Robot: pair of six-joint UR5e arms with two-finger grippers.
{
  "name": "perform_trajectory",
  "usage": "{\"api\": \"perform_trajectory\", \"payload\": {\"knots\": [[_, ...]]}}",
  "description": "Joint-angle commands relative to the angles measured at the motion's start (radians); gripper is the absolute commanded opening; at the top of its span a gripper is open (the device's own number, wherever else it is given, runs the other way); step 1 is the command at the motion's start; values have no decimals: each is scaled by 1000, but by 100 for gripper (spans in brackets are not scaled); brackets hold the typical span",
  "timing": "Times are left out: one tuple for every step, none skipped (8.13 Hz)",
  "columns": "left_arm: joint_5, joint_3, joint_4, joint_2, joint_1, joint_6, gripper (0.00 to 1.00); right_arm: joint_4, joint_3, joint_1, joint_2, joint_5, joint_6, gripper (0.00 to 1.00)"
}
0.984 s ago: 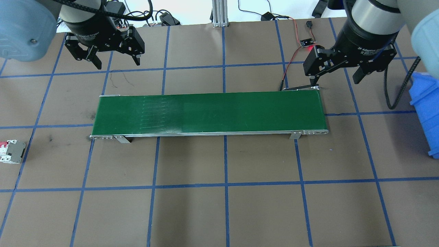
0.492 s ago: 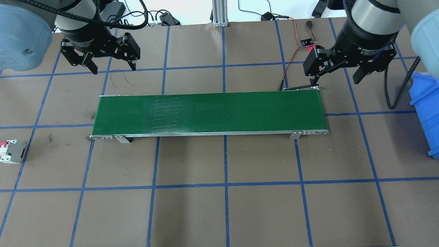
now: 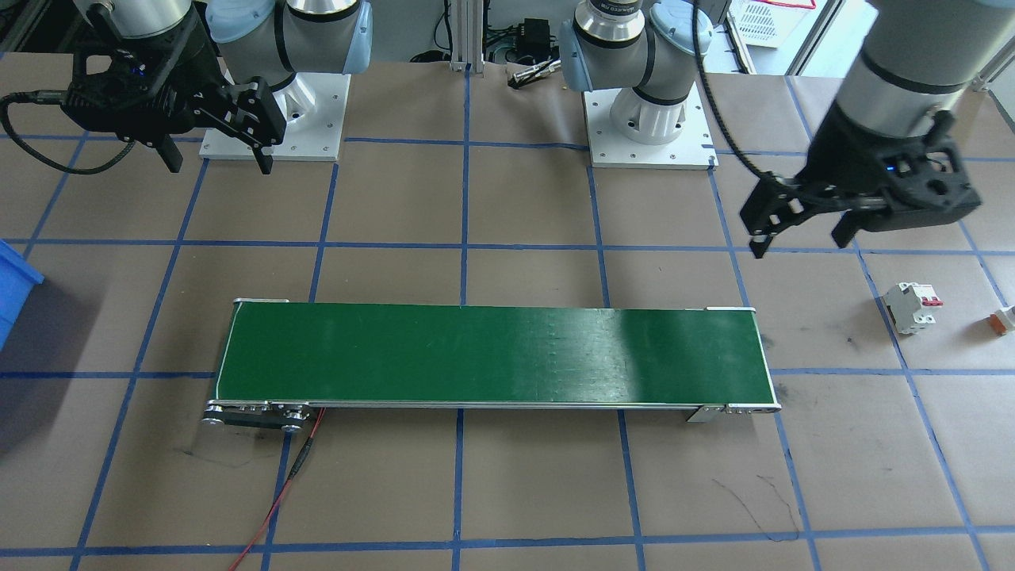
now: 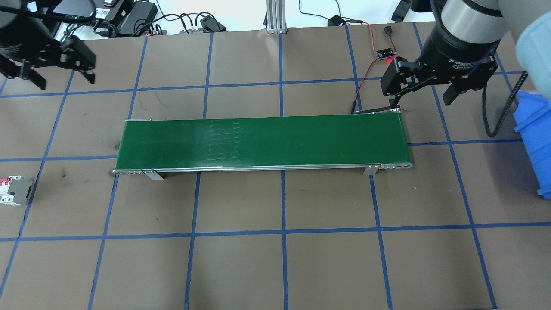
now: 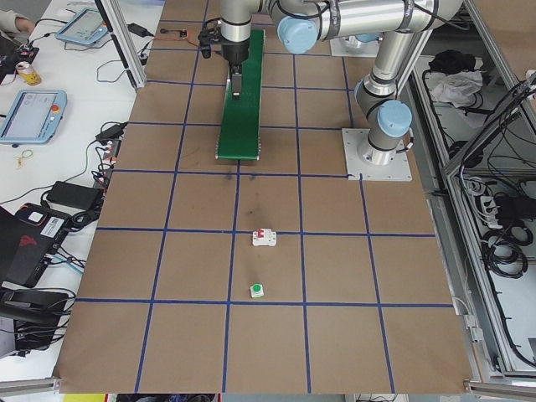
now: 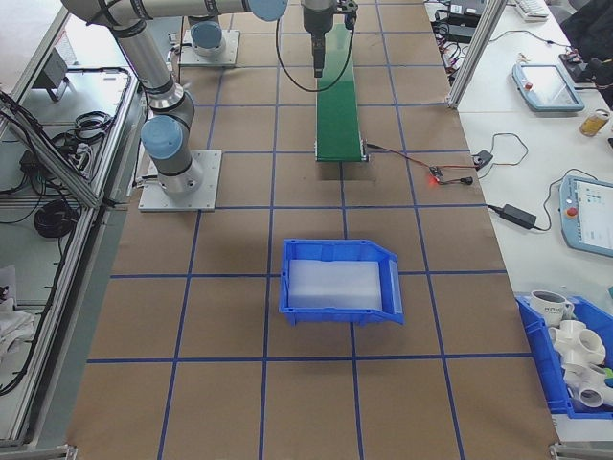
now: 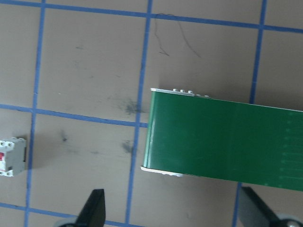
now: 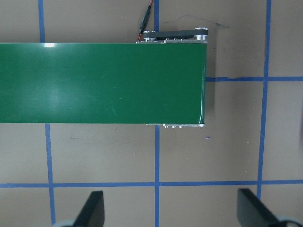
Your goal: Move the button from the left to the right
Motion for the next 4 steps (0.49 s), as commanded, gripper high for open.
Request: {"api": "perform_trajectory", "payload": {"knots": [[3,1,51,-27,330,291,100,0,0,0,-1,0,0,100],[2,1,38,-62,463,292,100,0,0,0,1,0,0,100],[2,6,44,-108,579,305,100,0,0,0,1,0,0,100],[-6,27,51,-171,654,306,100,0,2,0,1,0,0,100]]}}
